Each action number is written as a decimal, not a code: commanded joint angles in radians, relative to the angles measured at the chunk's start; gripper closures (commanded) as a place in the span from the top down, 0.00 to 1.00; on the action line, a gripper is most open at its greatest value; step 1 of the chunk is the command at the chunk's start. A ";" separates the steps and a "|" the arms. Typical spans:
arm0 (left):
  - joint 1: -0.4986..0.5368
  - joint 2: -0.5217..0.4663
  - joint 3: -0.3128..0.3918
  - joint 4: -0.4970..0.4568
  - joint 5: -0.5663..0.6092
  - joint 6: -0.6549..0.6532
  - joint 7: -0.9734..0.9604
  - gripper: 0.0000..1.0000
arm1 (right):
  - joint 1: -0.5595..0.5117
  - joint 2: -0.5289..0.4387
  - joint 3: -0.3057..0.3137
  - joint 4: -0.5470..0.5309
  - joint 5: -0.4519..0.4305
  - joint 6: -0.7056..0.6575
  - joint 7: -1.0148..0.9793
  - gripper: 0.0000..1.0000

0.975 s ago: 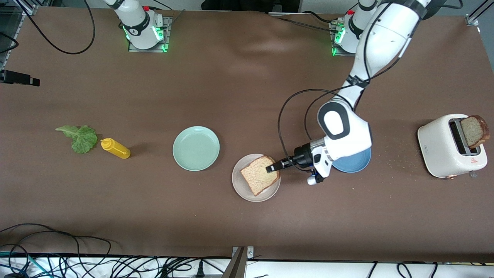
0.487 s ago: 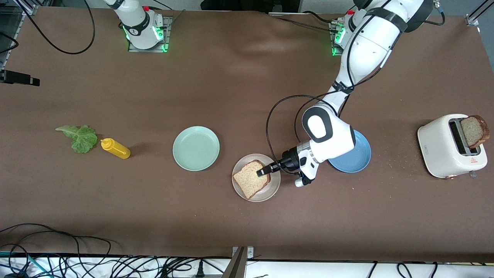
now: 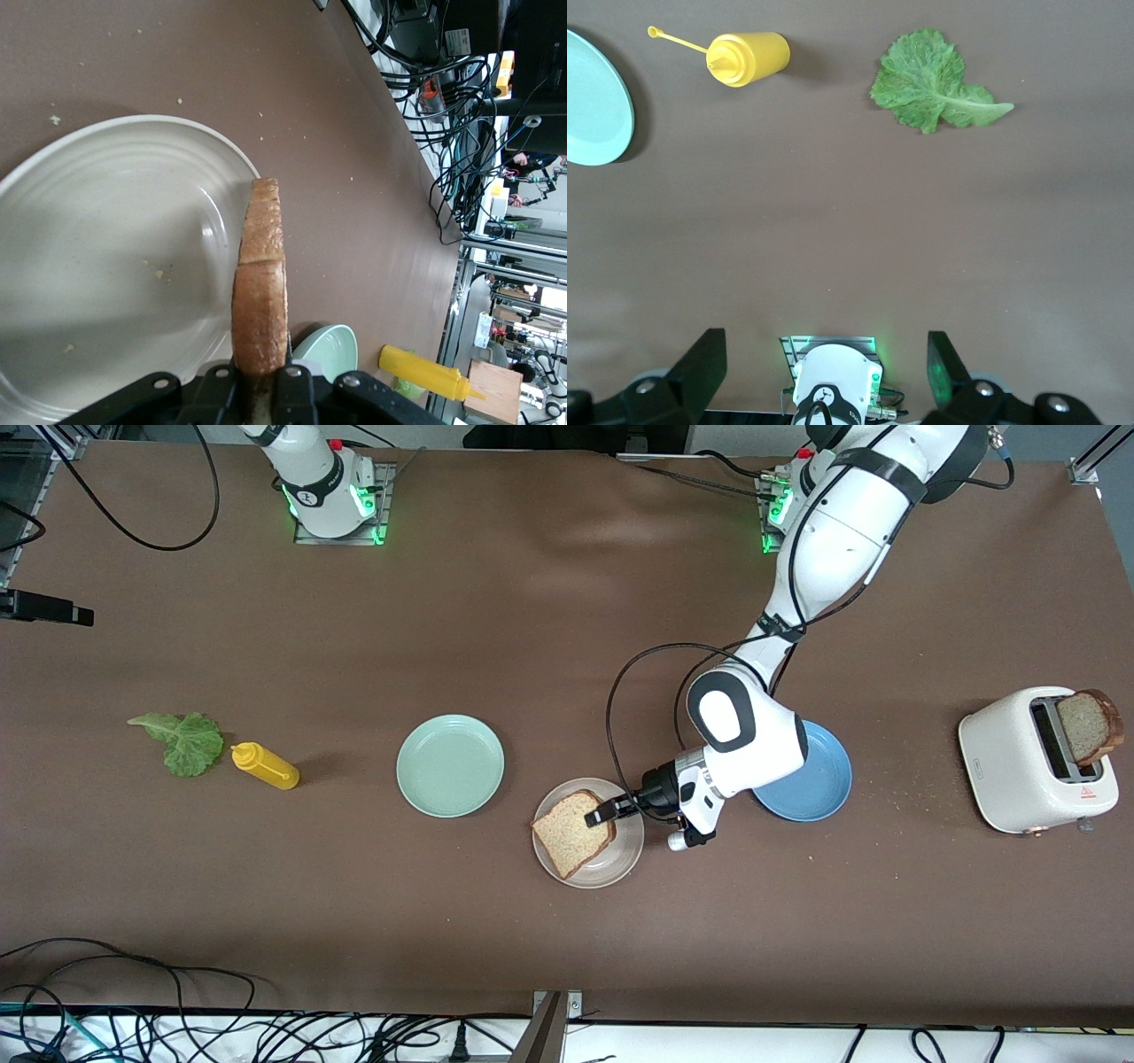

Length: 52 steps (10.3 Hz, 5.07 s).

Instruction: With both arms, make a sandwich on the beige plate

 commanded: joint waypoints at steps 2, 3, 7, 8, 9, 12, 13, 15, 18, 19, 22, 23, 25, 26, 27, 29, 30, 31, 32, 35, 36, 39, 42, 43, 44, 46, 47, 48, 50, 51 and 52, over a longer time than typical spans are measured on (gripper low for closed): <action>-0.010 0.020 0.008 -0.006 -0.023 0.013 0.107 0.00 | 0.004 0.019 0.005 -0.005 -0.012 0.001 -0.010 1.00; -0.008 0.020 0.011 -0.012 -0.020 0.013 0.110 0.00 | 0.002 0.023 0.005 -0.004 -0.005 0.003 -0.013 1.00; 0.003 0.008 0.017 -0.031 0.052 0.010 0.113 1.00 | 0.002 0.023 0.005 -0.004 -0.008 0.003 -0.012 1.00; 0.003 -0.003 0.023 -0.040 0.052 0.010 0.113 1.00 | 0.004 0.021 0.006 -0.004 -0.014 0.004 -0.006 1.00; 0.003 -0.015 0.033 -0.052 0.052 0.010 0.112 1.00 | 0.007 0.020 0.008 -0.005 -0.031 0.015 -0.006 1.00; 0.018 -0.049 0.034 -0.074 0.052 0.008 0.071 1.00 | 0.048 -0.008 0.008 -0.089 -0.129 0.119 -0.004 1.00; 0.018 -0.052 0.034 -0.074 0.052 0.008 0.046 1.00 | 0.050 -0.017 0.008 -0.118 -0.131 0.145 -0.004 1.00; 0.023 -0.078 0.040 -0.101 0.053 0.008 0.044 1.00 | 0.050 -0.023 0.008 -0.216 -0.131 0.248 -0.007 1.00; 0.043 -0.121 0.056 -0.146 0.148 0.007 0.024 1.00 | 0.050 -0.051 0.008 -0.350 -0.170 0.387 -0.013 1.00; 0.049 -0.136 0.059 -0.156 0.170 0.005 0.003 1.00 | 0.050 -0.051 0.006 -0.381 -0.181 0.433 -0.016 1.00; 0.113 -0.233 0.065 -0.277 0.306 0.002 -0.028 1.00 | 0.043 -0.043 -0.018 -0.433 -0.189 0.515 -0.105 1.00; 0.127 -0.259 0.092 -0.314 0.378 -0.001 -0.049 1.00 | 0.043 -0.048 -0.026 -0.459 -0.189 0.545 -0.125 1.00; 0.173 -0.303 0.143 -0.324 0.563 -0.109 -0.095 1.00 | 0.043 -0.036 -0.027 -0.485 -0.189 0.578 -0.135 1.00; 0.216 -0.340 0.143 -0.325 0.699 -0.195 -0.115 1.00 | 0.040 -0.037 -0.029 -0.528 -0.189 0.640 -0.165 1.00; 0.245 -0.387 0.149 -0.342 0.819 -0.287 -0.137 1.00 | 0.039 -0.037 -0.044 -0.575 -0.189 0.720 -0.232 1.00; 0.244 -0.501 0.200 -0.449 0.952 -0.325 -0.149 1.00 | 0.037 -0.016 -0.076 -0.645 -0.186 0.867 -0.417 1.00; 0.250 -0.564 0.215 -0.521 0.993 -0.325 -0.149 1.00 | 0.034 0.006 -0.085 -0.654 -0.178 0.907 -0.513 1.00; 0.250 -0.611 0.239 -0.576 1.025 -0.325 -0.149 1.00 | 0.025 0.026 -0.090 -0.657 -0.172 0.938 -0.589 1.00; 0.251 -0.645 0.263 -0.622 1.059 -0.325 -0.149 1.00 | 0.017 0.049 -0.092 -0.663 -0.166 0.967 -0.656 1.00; 0.287 -0.747 0.318 -0.733 1.072 -0.325 -0.151 1.00 | 0.016 0.131 -0.090 -0.679 -0.114 1.050 -0.878 1.00; 0.288 -0.754 0.335 -0.736 1.072 -0.325 -0.152 1.00 | 0.014 0.154 -0.090 -0.679 -0.094 1.091 -0.971 1.00; 0.279 -0.777 0.372 -0.744 1.075 -0.319 -0.149 1.00 | -0.001 0.213 -0.090 -0.676 0.025 1.153 -1.206 1.00; 0.276 -0.797 0.379 -0.655 1.287 -0.402 -0.146 1.00 | -0.024 0.253 -0.087 -0.663 0.110 1.214 -1.371 1.00; 0.279 -0.800 0.379 -0.637 1.297 -0.436 -0.146 1.00 | -0.024 0.266 -0.087 -0.644 0.113 1.215 -1.401 1.00; 0.285 -0.808 0.379 -0.620 1.297 -0.472 -0.146 1.00 | -0.030 0.277 -0.087 -0.639 0.119 1.230 -1.423 1.00; 0.285 -0.814 0.369 -0.528 1.302 -0.588 -0.146 1.00 | -0.053 0.322 -0.083 -0.610 0.183 1.257 -1.507 1.00; 0.287 -0.817 0.352 -0.491 1.302 -0.639 -0.146 1.00 | -0.053 0.332 -0.083 -0.608 0.236 1.256 -1.544 0.92; 0.290 -0.817 0.335 -0.450 1.302 -0.691 -0.146 1.00 | -0.053 0.340 -0.083 -0.608 0.266 1.256 -1.570 0.79; 0.290 -0.817 0.310 -0.375 1.303 -0.781 -0.146 1.00 | -0.053 0.340 -0.083 -0.607 0.271 1.253 -1.577 0.34; 0.290 -0.817 0.310 -0.336 1.303 -0.824 -0.145 1.00 | -0.052 0.340 -0.083 -0.607 0.273 1.251 -1.577 0.12; 0.290 -0.817 0.310 -0.297 1.305 -0.866 -0.143 1.00 | -0.052 0.342 -0.083 -0.608 0.274 1.250 -1.574 0.00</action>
